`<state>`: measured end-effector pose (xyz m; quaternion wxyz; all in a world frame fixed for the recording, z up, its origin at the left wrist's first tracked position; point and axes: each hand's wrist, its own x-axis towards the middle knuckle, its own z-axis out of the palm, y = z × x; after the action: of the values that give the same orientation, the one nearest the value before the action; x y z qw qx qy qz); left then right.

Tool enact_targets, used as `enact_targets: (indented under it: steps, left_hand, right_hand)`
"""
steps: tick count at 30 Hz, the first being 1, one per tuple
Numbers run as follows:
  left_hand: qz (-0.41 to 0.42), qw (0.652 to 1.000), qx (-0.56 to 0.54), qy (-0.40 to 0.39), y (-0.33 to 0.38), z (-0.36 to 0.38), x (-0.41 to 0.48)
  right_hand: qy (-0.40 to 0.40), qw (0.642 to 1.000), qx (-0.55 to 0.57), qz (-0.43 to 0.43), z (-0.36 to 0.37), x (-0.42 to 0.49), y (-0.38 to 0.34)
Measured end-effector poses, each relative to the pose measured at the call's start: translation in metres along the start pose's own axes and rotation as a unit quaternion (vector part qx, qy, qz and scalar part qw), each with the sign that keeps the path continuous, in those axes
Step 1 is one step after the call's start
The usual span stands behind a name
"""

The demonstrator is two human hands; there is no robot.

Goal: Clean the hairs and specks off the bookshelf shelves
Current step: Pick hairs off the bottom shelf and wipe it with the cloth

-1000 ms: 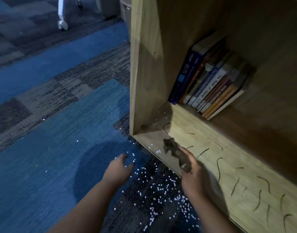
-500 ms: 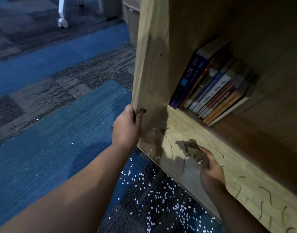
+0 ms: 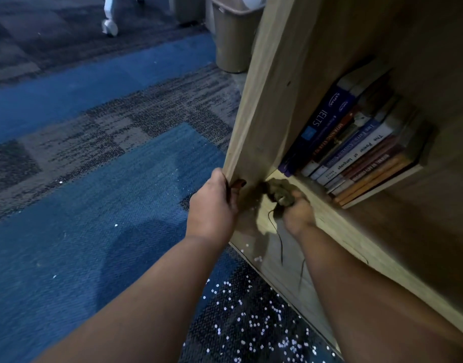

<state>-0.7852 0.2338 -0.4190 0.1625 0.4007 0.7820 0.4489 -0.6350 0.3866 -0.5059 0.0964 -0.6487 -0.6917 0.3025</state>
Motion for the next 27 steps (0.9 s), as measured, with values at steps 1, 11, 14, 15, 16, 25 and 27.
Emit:
enact_targets:
  steps: [1,11,14,15,16,25,27]
  left_hand:
    - [0.001,1.000,0.002,0.000,0.000,0.000,0.000]
    - [0.009,1.000,0.008,-0.016,-0.001,-0.004,0.002]
    - [0.021,1.000,0.008,-0.018,-0.002,-0.006,0.003]
    - [0.023,1.000,0.005,-0.018,-0.002,-0.006,0.002]
    - [0.024,1.000,0.004,-0.016,-0.001,-0.006,0.003]
    - [0.030,0.999,0.019,-0.001,-0.004,-0.003,0.003]
    - [0.026,0.999,0.019,-0.002,-0.004,-0.002,0.003]
  right_hand:
    - [-0.035,0.999,0.005,-0.006,0.009,-0.001,-0.003]
    - [-0.171,0.951,-0.025,-0.255,0.024,-0.135,0.024]
    - [-0.231,0.933,0.078,-0.265,0.009,-0.168,0.029]
    - [-0.207,0.937,0.112,-0.258,0.004,-0.168,0.034]
    - [-0.179,0.943,0.118,-0.253,-0.003,-0.167,0.035]
    - [0.054,0.983,0.023,-0.172,-0.040,-0.047,0.010]
    - [0.030,0.994,0.028,-0.100,-0.026,-0.022,0.001]
